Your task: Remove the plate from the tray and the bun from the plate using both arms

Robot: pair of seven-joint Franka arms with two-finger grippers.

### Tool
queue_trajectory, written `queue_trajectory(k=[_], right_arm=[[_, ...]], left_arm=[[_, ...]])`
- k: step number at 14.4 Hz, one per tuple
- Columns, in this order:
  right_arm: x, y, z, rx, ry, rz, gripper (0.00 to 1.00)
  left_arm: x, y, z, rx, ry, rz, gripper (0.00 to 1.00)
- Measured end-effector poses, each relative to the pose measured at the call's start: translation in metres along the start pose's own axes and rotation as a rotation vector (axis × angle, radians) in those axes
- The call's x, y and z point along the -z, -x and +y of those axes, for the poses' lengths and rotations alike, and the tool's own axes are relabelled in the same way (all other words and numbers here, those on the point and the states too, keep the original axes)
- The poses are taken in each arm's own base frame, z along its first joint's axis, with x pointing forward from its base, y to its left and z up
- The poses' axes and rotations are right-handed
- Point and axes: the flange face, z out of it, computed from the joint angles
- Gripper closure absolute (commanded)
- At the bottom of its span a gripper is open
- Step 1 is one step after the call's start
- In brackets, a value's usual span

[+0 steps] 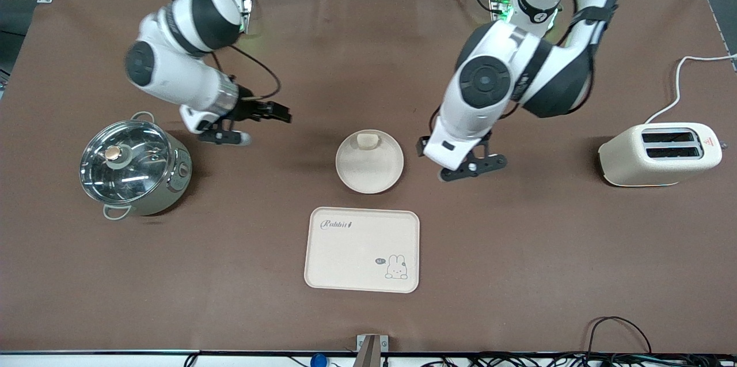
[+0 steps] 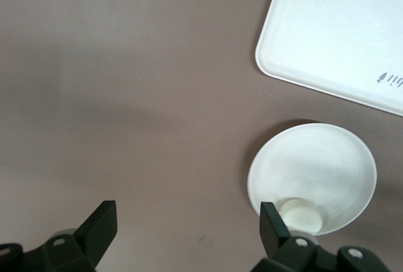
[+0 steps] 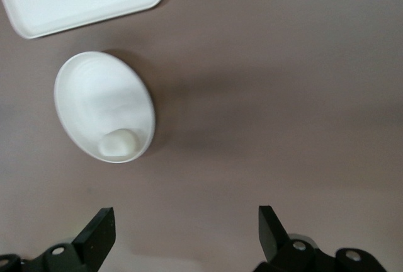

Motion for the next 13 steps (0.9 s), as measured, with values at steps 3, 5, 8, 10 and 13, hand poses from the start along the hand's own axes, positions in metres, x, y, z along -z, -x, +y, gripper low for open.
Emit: queue_trajectory(k=[3,5,8,10,13], right_arm=[[0.067,-0.017,0.025,0.020,0.061,0.061,0.00],[0.116,-0.032,0.045,0.048,0.059,0.121,0.00],[0.186,-0.054,0.099,0.080,0.101,0.236,0.00],[0.224,-0.060,0.134,0.076,0.154,0.293,0.00],[0.273,-0.049,0.149,0.069,0.250,0.301,0.00]], left_arm=[[-0.049,0.027,0.046,0.091,-0.016,0.011,0.00],[-0.086,0.045,0.073,0.152,-0.028,0.031,0.00],[-0.140,0.073,0.106,0.305,-0.034,0.071,0.00],[-0.169,0.089,0.123,0.408,-0.011,0.075,0.00],[-0.193,0.107,0.140,0.538,0.022,0.076,0.00]])
